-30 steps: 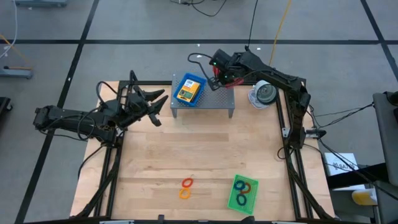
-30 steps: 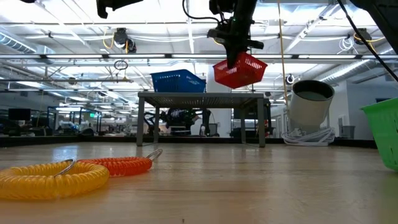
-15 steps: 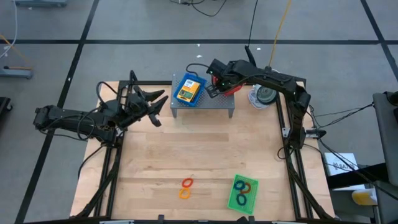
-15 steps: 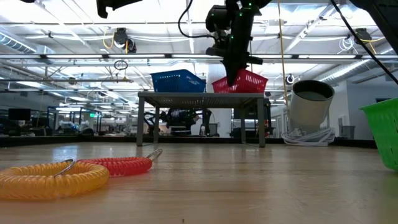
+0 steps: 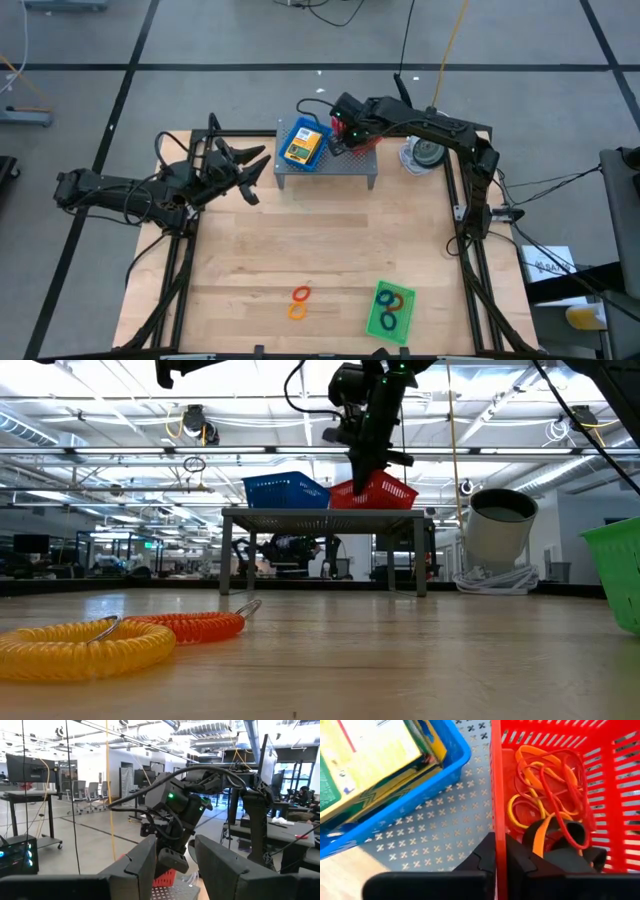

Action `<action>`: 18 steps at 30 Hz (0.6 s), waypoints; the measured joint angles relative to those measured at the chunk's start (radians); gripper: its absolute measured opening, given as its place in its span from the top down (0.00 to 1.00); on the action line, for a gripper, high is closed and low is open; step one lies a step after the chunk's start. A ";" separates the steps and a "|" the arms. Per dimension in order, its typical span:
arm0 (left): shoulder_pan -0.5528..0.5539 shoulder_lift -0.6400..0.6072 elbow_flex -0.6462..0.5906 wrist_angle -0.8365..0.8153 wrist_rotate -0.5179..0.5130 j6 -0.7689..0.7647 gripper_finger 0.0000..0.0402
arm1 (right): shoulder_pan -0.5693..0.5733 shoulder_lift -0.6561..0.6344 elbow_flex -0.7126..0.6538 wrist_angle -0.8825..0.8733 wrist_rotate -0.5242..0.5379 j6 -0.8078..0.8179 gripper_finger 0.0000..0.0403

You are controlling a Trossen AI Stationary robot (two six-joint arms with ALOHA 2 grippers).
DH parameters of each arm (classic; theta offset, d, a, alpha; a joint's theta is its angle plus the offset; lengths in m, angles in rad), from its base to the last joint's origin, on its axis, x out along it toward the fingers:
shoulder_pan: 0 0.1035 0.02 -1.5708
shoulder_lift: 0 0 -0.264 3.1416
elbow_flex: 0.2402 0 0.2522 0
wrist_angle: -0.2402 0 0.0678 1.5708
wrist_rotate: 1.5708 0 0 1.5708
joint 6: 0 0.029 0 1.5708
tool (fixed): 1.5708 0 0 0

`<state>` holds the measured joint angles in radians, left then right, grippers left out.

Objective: Pick & Place Office Desk Supplies
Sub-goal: Put the red bin on the shelf

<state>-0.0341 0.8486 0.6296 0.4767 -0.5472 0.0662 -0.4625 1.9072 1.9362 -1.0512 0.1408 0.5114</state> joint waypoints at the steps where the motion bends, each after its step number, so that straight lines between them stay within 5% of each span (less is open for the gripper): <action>1: 0.000 0.000 0.000 0.000 0.000 0.000 0.64 | 0.000 0.000 0.000 0.000 -0.010 0.001 0.97; 18: 0.000 0.000 0.000 0.000 0.000 -0.017 0.64 | 0.019 0.000 0.000 0.005 -0.010 0.029 0.76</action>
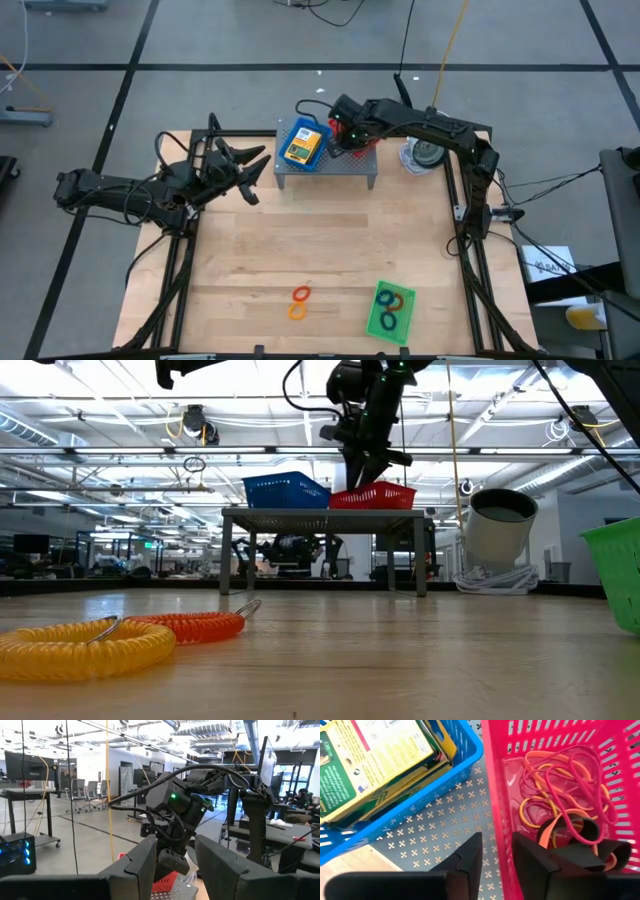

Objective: Pick & Place Office Desk Supplies
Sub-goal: Put the red bin on the shelf

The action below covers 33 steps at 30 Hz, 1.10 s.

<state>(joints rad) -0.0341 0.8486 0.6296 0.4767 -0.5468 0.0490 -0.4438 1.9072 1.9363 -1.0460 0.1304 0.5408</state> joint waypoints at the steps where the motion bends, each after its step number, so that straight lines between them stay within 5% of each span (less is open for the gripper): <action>1: 0.000 0.000 0.000 0.000 0.000 -0.001 0.64 | 0.001 0.000 0.000 0.001 0.000 0.005 0.75; 14: -0.001 0.000 0.000 0.000 0.000 -0.007 0.64 | -0.002 -0.085 0.000 0.039 0.062 -0.004 0.74; 22: -0.001 0.000 0.000 -0.001 0.006 -0.014 0.64 | -0.011 -0.160 0.001 -0.053 0.287 -0.031 0.78; 27: -0.001 0.000 0.000 -0.001 0.007 -0.032 0.64 | -0.057 -0.160 -0.001 -0.204 0.292 -0.030 0.81; 33: -0.001 0.000 0.000 -0.001 0.007 -0.032 0.64 | -0.112 -0.162 -0.071 -0.139 0.291 -0.038 0.84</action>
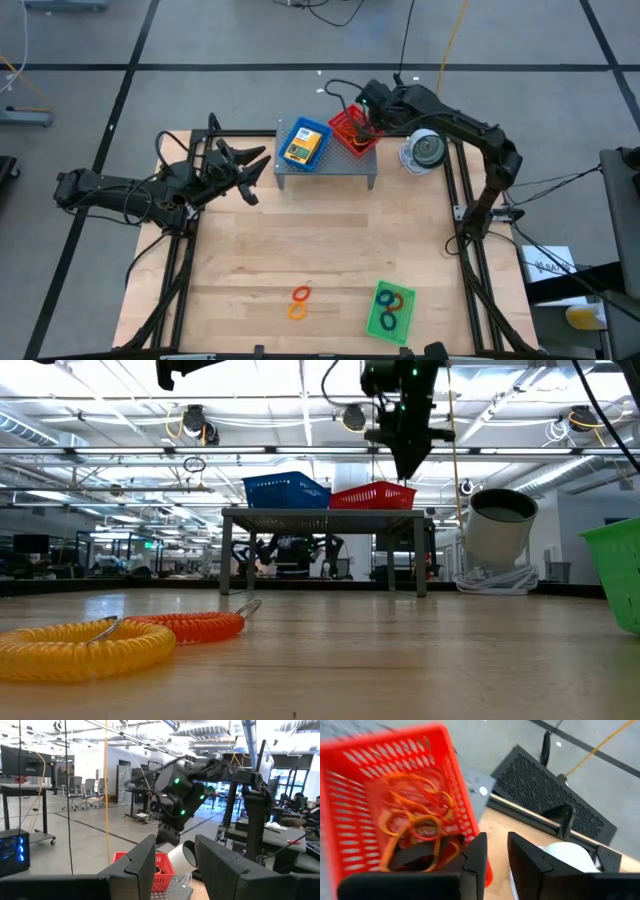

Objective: Pick & Place Office Desk Supplies
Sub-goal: Put the red bin on the shelf

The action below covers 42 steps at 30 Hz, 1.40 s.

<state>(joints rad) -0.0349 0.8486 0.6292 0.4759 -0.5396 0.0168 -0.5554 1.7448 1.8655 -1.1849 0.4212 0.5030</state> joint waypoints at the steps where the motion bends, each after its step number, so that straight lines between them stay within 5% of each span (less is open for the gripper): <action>1: 0.000 0.000 0.000 0.000 0.000 -0.001 0.64 | -0.009 0.002 -0.015 0.003 -0.003 -0.006 0.84; 11: 0.000 0.000 0.000 0.000 0.000 -0.008 0.64 | -0.036 -0.012 -0.136 0.092 -0.033 -0.022 0.99; 42: 0.000 0.000 0.000 0.000 0.000 0.004 0.64 | 0.059 -0.010 -0.138 0.163 -0.090 0.062 1.00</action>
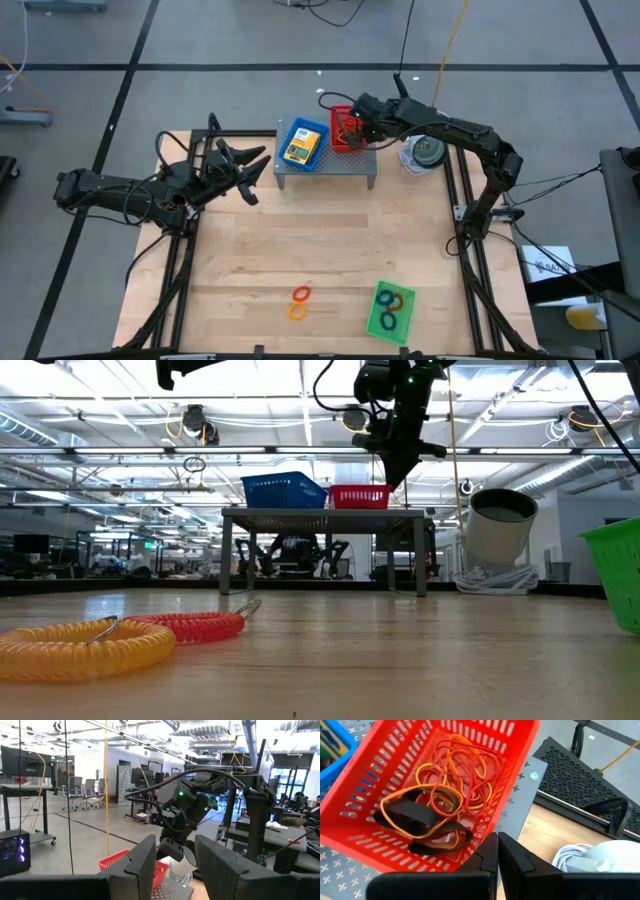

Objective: Pick & Place Office Desk Supplies
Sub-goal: Put the red bin on the shelf

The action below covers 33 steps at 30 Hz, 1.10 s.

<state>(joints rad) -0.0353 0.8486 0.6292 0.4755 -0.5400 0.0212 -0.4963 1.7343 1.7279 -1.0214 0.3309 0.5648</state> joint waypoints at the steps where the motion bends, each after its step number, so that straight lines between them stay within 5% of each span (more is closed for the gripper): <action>1: 0.000 0.000 0.000 0.000 0.000 0.000 0.64 | 0.002 0.000 0.000 0.000 0.000 0.000 1.00; 14: 0.000 0.000 0.000 -0.001 0.029 -0.001 0.64 | -0.051 -0.055 0.000 -0.056 0.013 -0.038 1.00; 33: 0.000 0.000 0.000 0.001 0.031 -0.057 0.64 | -0.180 -0.080 0.002 0.333 -0.047 -0.148 1.00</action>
<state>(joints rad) -0.0353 0.8486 0.6292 0.4767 -0.5089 -0.0357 -0.6766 1.6548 1.7298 -0.6887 0.2840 0.4166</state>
